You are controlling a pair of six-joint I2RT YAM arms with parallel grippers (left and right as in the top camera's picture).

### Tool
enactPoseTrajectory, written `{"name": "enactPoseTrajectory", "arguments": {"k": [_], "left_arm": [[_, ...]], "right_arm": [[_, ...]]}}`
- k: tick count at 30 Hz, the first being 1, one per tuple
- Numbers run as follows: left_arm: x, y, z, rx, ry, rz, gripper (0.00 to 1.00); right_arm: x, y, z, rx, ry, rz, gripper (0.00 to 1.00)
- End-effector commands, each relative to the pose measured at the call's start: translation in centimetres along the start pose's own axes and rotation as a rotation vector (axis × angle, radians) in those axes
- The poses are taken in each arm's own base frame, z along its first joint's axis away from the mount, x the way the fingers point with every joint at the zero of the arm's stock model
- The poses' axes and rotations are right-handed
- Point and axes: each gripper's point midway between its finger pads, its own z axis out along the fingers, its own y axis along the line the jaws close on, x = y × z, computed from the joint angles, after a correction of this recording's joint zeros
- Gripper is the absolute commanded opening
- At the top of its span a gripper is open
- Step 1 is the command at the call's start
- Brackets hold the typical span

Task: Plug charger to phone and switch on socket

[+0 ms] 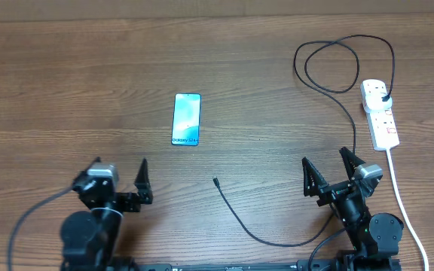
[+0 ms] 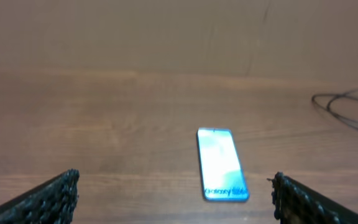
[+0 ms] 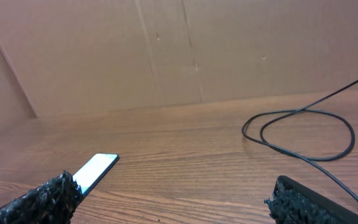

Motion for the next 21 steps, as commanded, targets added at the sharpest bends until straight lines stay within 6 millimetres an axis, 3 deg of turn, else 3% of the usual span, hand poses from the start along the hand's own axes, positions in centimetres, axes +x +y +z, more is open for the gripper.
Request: {"name": "enactPoseTrajectory", "arguments": {"k": [1, 6, 13, 17, 21], "left_arm": [[-4.3, -0.9, -0.9, 0.023, 0.012, -0.015, 1.0], [-9.3, -1.9, -0.7, 0.033, 0.182, -0.032, 1.0], [-15.0, -2.2, 2.2, 0.005, 0.442, -0.059, 1.0], [-15.3, -2.6, 5.0, 0.002, 0.636, -0.062, 1.0], [-12.7, -3.8, 8.5, 0.022, 0.813, -0.051, 1.0]], "right_arm": [[0.1, 0.1, 0.0, -0.004, -0.004, -0.003, 1.0], [0.1, 0.1, 0.0, -0.004, -0.004, -0.003, 1.0], [0.1, 0.1, 0.0, -0.004, -0.004, -0.003, 1.0], [0.1, 0.1, 0.0, -0.004, -0.004, -0.003, 1.0], [0.1, 0.1, 0.0, -0.004, -0.004, -0.003, 1.0]]}}
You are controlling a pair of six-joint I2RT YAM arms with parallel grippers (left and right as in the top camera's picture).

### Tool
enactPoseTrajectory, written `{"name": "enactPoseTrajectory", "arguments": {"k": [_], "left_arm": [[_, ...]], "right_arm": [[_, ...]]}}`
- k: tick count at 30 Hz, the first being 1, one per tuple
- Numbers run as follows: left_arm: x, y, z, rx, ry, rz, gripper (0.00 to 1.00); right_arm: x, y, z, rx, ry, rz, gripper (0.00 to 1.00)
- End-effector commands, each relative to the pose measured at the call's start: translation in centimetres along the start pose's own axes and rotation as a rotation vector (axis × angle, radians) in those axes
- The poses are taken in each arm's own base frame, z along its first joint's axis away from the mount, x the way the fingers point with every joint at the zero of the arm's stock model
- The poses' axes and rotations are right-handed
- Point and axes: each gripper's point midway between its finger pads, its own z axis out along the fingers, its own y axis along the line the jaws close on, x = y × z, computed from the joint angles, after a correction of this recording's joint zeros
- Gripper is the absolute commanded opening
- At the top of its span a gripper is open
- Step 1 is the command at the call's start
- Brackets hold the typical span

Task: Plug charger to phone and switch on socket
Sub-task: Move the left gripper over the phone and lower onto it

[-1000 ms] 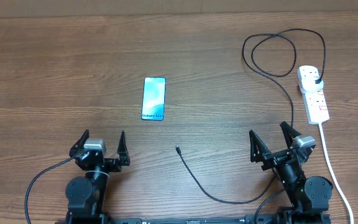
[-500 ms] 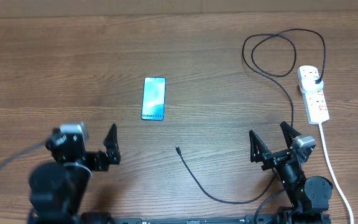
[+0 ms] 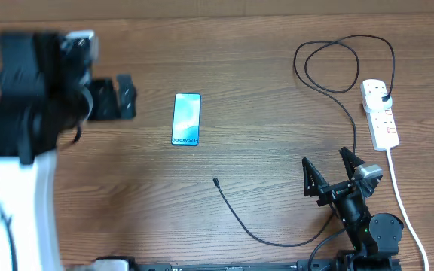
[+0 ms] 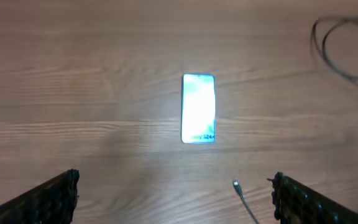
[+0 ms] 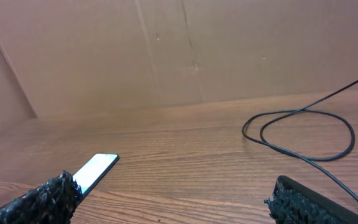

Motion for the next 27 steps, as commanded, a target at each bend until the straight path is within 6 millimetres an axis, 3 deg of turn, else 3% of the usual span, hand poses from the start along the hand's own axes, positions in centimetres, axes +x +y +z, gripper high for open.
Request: {"name": "enactPoseTrajectory", "arguments": {"k": [1, 9, 11, 13, 14, 15, 27], "left_arm": [[-0.3, -1.6, 4.8, 0.024, 0.145, 0.03, 1.0], [2.9, -3.0, 13.5, 0.015, 0.434, 0.061, 0.97], [3.7, -3.3, 15.5, 0.009, 0.493, 0.061, 0.79], [4.7, -3.4, 17.1, 0.002, 0.55, 0.066, 0.42], [5.1, -3.5, 17.9, -0.001, 0.575, 0.067, 0.15], [5.5, -3.6, 18.7, -0.008, 0.599, 0.057, 0.04], [10.8, -4.4, 26.3, -0.09, 0.827, -0.02, 0.04]], "right_arm": [[0.2, 0.0, 0.0, -0.004, -0.003, -0.003, 1.0], [0.2, 0.0, 0.0, -0.004, -0.003, -0.003, 1.0], [0.2, 0.0, 0.0, -0.004, -0.003, -0.003, 1.0], [0.2, 0.0, 0.0, -0.004, -0.003, -0.003, 1.0], [0.2, 0.0, 0.0, -0.004, -0.003, -0.003, 1.0], [0.2, 0.0, 0.0, -0.004, -0.003, -0.003, 1.0], [0.2, 0.0, 0.0, -0.004, -0.003, -0.003, 1.0]]}}
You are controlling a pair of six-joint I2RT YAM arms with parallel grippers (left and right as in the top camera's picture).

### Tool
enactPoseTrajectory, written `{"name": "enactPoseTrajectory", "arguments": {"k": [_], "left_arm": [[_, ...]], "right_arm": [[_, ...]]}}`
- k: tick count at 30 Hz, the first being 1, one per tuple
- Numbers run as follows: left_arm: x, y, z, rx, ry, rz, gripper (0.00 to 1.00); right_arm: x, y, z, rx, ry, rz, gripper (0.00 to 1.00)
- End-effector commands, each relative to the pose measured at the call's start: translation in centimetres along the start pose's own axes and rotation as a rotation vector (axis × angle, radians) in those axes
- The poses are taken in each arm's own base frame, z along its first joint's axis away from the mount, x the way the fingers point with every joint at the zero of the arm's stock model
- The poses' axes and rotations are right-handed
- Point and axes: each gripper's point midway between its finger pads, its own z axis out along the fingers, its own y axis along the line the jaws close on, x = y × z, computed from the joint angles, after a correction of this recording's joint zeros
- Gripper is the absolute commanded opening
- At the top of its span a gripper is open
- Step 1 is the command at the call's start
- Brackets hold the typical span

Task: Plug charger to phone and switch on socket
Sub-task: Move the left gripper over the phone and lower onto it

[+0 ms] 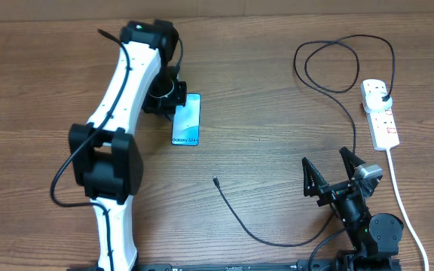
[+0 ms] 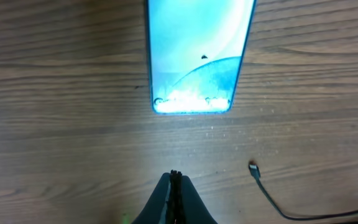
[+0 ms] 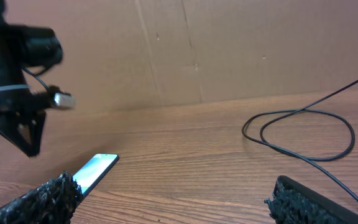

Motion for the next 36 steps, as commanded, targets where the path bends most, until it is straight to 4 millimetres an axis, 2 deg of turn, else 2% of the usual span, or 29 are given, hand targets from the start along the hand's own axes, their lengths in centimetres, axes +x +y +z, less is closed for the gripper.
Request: {"name": "enactPoseTrajectory", "arguments": {"k": [1, 7, 11, 17, 22, 28, 36], "left_arm": [[-0.5, -1.3, 2.5, -0.011, 0.049, -0.006, 0.04], [-1.6, -2.2, 5.7, -0.034, 0.071, 0.018, 0.04], [-2.4, -2.4, 7.0, -0.035, 0.067, 0.019, 0.04], [-3.2, -0.5, 9.0, -0.144, 0.067, -0.041, 0.04], [-3.5, -0.4, 10.8, -0.145, 0.09, -0.045, 0.07], [-3.3, -1.7, 10.9, -0.072, 0.105, -0.048, 0.04], [-4.9, -2.4, 11.0, -0.038, 0.044, -0.042, 0.09]], "right_arm": [[0.2, 0.0, 0.0, -0.003, -0.003, -0.002, 1.0], [0.2, 0.0, 0.0, -0.003, -0.003, -0.002, 1.0], [0.2, 0.0, 0.0, -0.003, -0.003, -0.002, 1.0], [0.2, 0.0, 0.0, -0.003, -0.003, -0.002, 1.0], [0.2, 0.0, 0.0, -0.003, -0.003, -0.002, 1.0], [0.2, 0.0, 0.0, -0.003, -0.003, -0.002, 1.0], [0.2, 0.0, 0.0, -0.003, -0.003, -0.002, 1.0]]}}
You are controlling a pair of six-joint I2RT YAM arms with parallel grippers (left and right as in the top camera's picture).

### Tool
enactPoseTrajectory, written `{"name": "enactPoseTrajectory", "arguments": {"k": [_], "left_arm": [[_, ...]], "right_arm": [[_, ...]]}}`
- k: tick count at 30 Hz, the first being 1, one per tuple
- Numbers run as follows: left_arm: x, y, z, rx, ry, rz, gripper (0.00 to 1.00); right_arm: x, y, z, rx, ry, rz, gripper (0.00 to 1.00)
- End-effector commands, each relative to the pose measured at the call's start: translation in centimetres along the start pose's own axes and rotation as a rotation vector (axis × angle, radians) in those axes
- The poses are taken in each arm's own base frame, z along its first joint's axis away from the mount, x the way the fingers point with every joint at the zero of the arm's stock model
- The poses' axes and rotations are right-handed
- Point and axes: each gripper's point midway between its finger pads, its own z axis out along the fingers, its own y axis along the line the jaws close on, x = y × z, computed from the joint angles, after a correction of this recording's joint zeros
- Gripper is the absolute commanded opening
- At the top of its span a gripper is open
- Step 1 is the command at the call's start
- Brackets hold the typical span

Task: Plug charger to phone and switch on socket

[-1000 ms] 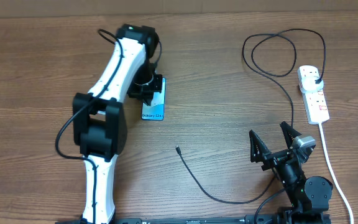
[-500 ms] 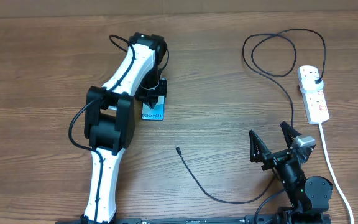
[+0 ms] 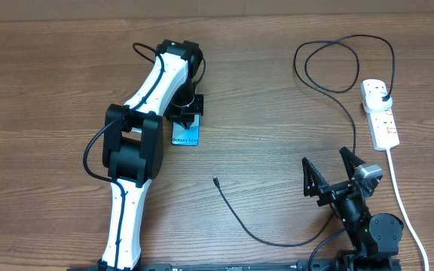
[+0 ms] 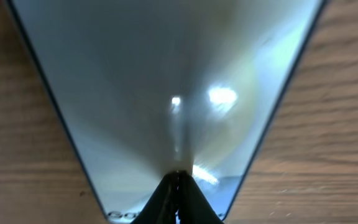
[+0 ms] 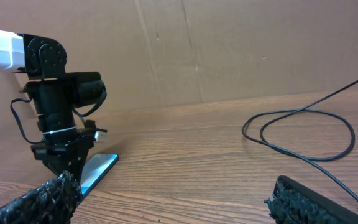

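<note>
The phone (image 3: 186, 135) lies screen up, lit blue, at the table's middle left, and it fills the left wrist view (image 4: 166, 81). My left gripper (image 3: 185, 111) is shut, and its closed tips (image 4: 178, 177) sit on or just above the lower screen. The black charger cable's free plug (image 3: 215, 181) lies loose on the wood below and to the right of the phone. The white socket strip (image 3: 380, 113) lies at the far right with the charger plugged in. My right gripper (image 3: 325, 159) stands open and empty near the front edge.
The cable loops (image 3: 343, 64) at the back right and runs down past my right gripper; the loop (image 5: 303, 134) also shows in the right wrist view. The strip's white lead (image 3: 401, 203) runs to the front edge. A brown cardboard wall (image 5: 197, 50) stands behind the table.
My shut left gripper was at the phone's upper left edge, well above the table. Now it is low over the phone's screen, which fills its camera. The right arm has not moved.
Both grippers rested open at the front edge. Then the left arm was raised to the left of the phone, still open. Then it was shut beside the phone's top. Now its closed tips are down on the screen. Cable, strip and right arm stayed put.
</note>
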Motion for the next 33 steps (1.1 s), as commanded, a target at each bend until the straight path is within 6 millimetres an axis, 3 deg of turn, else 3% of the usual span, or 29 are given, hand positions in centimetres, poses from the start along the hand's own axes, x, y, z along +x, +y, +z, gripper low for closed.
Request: {"name": "enactPoseTrajectory", "arguments": {"k": [1, 7, 20, 23, 27, 28, 29, 30, 32, 33], "left_arm": [[-1.0, -0.9, 1.8, 0.038, -0.001, -0.014, 0.1], [-1.4, -3.0, 1.6, 0.154, -0.005, -0.005, 0.13], [-1.7, -5.1, 0.9, 0.273, -0.012, 0.029, 0.2], [-2.0, -5.0, -0.5, 0.266, -0.03, 0.029, 0.22], [-2.8, -5.3, -3.9, 0.273, -0.09, 0.049, 0.27], [-3.1, -5.4, -4.6, 0.272, -0.109, 0.058, 0.33], [-3.6, -5.1, -5.7, 0.252, -0.145, 0.064, 0.48], [-3.8, -4.9, -6.0, 0.239, -0.159, 0.065, 0.69], [-4.0, -4.4, -6.1, 0.209, -0.174, 0.068, 0.99], [-4.1, -4.1, -6.0, 0.19, -0.179, 0.066, 1.0]], "right_arm": [[0.2, 0.0, 0.0, -0.003, -0.003, -0.003, 1.0], [0.2, 0.0, 0.0, -0.003, -0.003, -0.003, 1.0], [0.2, 0.0, 0.0, -0.003, -0.003, -0.003, 1.0], [0.2, 0.0, 0.0, -0.003, -0.003, -0.003, 1.0], [0.2, 0.0, 0.0, -0.003, -0.003, -0.003, 1.0], [0.2, 0.0, 0.0, -0.003, -0.003, -0.003, 1.0], [0.2, 0.0, 0.0, -0.003, -0.003, -0.003, 1.0], [0.2, 0.0, 0.0, -0.003, -0.003, -0.003, 1.0], [0.2, 0.0, 0.0, -0.003, -0.003, -0.003, 1.0], [0.2, 0.0, 0.0, -0.003, -0.003, -0.003, 1.0]]}}
